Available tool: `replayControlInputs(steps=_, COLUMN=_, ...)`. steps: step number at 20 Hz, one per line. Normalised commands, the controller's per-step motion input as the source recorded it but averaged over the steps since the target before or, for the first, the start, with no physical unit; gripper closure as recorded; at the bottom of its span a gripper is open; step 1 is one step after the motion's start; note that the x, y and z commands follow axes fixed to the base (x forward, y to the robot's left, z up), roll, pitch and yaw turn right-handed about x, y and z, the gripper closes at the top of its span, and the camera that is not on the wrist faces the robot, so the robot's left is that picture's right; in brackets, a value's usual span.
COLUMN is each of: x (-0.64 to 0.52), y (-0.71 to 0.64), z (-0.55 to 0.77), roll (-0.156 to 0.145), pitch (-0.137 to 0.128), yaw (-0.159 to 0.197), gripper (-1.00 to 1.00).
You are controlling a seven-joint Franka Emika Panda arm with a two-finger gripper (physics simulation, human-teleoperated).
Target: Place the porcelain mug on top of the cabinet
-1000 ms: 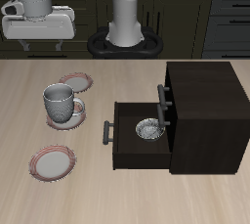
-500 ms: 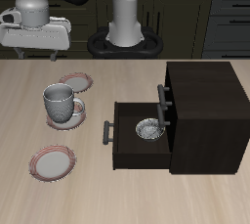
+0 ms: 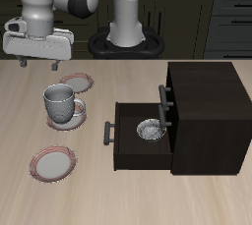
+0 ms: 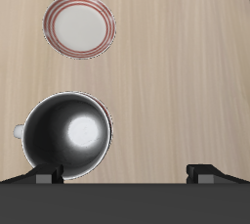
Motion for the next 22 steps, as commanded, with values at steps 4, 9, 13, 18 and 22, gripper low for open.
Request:
replayControlInputs(steps=4, x=-0.09, y=-0.02, z=-0.32, roll=-0.027, pitch=-0.022, yaw=-0.025, gripper=-1.00)
replayControlInputs(steps=9, x=-0.01, y=0.04, z=-0.25, roll=0.031, pitch=0.007, yaw=-0.043, gripper=-1.00)
replayControlInputs(steps=13, x=0.13, y=-0.17, z=-0.10, roll=-0.032, pitch=-0.051, yaw=-0.095, gripper=-1.00)
replayControlInputs(steps=18, x=0.14, y=0.01, z=-0.21, roll=-0.002, pitch=0.021, yaw=-0.019, gripper=-1.00)
replayControlInputs(steps=22, x=0.12, y=0.08, z=-0.30, roll=0.004, pitch=0.032, yaw=-0.009, gripper=-1.00)
